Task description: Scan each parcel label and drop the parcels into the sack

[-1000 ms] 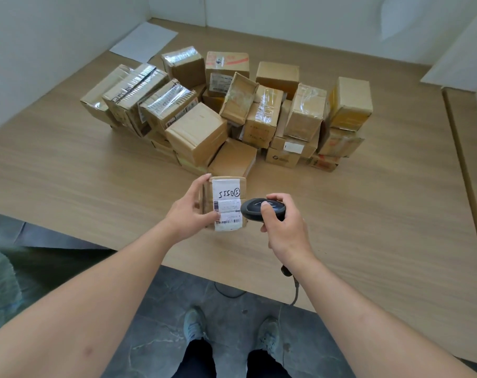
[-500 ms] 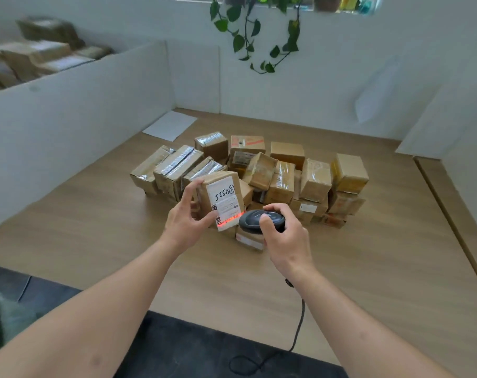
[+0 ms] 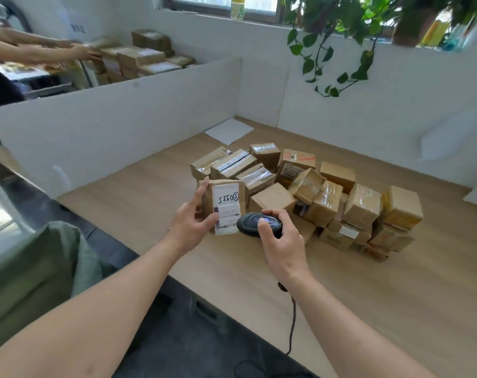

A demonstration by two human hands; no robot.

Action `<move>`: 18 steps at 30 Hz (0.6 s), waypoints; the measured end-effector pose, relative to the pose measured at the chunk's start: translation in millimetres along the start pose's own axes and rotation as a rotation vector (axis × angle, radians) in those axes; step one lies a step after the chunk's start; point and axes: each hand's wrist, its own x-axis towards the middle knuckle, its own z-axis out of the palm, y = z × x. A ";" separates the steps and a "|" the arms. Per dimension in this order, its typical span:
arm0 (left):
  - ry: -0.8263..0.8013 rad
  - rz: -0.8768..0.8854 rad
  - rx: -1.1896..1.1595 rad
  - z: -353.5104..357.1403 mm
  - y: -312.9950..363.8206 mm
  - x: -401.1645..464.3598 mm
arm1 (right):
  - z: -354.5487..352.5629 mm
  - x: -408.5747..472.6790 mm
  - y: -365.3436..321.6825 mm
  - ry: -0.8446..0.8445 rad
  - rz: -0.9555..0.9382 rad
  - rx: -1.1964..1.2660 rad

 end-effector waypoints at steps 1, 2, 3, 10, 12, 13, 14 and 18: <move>0.014 -0.020 0.020 -8.7 -3.4 -11.4 | 8.2 -4.8 -0.2 -0.028 -0.007 0.019; 0.030 -0.041 0.049 -17.7 -7.3 -23.0 | 16.9 -10.2 -1.1 -0.055 -0.008 0.036; 0.054 -0.066 0.080 -26.7 -11.2 -34.9 | 26.7 -16.0 -2.6 -0.084 -0.003 0.050; 0.256 -0.260 0.152 -92.2 -35.0 -128.3 | 103.9 -57.3 -18.2 -0.305 -0.037 0.152; 0.319 -0.321 0.160 -112.8 -43.1 -153.5 | 128.3 -68.6 -27.8 -0.374 -0.049 0.158; 0.344 -0.349 0.165 -121.9 -46.4 -164.1 | 139.0 -72.9 -32.2 -0.402 -0.051 0.165; 0.369 -0.376 0.163 -132.2 -50.2 -175.3 | 150.7 -77.4 -37.7 -0.429 -0.055 0.171; 0.422 -0.456 0.171 -178.1 -73.9 -218.8 | 202.1 -97.9 -60.8 -0.529 -0.062 0.168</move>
